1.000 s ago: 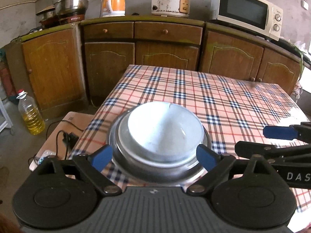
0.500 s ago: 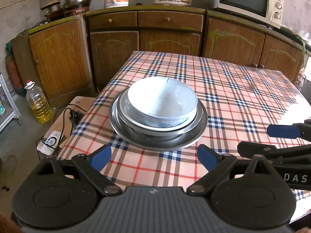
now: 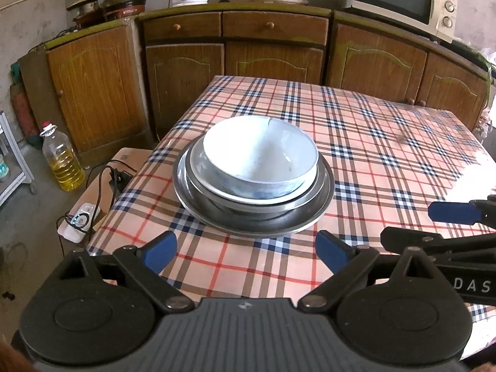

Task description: Organize plates and bowls

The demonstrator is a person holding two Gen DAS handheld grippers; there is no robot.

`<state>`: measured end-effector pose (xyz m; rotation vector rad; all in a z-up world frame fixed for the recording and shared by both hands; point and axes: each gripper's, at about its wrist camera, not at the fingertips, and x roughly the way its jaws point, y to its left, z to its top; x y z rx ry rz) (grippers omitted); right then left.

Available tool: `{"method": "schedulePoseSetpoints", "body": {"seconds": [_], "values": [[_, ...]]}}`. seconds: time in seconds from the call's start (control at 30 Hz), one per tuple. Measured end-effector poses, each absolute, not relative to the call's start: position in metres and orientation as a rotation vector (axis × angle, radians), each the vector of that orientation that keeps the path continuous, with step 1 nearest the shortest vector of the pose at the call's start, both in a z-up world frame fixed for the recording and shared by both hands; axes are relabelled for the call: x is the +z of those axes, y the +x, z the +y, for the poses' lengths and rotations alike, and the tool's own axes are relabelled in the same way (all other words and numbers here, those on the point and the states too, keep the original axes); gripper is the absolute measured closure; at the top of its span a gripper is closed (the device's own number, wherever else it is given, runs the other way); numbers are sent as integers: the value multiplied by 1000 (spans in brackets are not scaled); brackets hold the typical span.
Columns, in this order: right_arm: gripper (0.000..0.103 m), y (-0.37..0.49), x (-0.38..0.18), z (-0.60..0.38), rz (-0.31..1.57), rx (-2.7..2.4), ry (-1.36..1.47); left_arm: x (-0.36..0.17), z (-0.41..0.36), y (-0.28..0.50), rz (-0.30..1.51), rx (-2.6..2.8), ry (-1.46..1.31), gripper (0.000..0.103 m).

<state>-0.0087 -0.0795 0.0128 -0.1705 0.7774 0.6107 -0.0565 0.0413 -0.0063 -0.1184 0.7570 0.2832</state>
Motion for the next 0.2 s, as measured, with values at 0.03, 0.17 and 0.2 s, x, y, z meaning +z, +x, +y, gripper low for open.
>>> {"method": "schedulePoseSetpoints", "body": {"seconds": [0.03, 0.17, 0.2], "values": [[23, -8, 12, -80, 780, 611, -169, -7, 41, -56, 759, 283, -119, 4], [23, -5, 9, -80, 787, 612, -168, -9, 41, -56, 762, 285, -120, 4], [23, -5, 8, -80, 789, 612, -166, -9, 41, -55, 765, 282, -121, 4]]}}
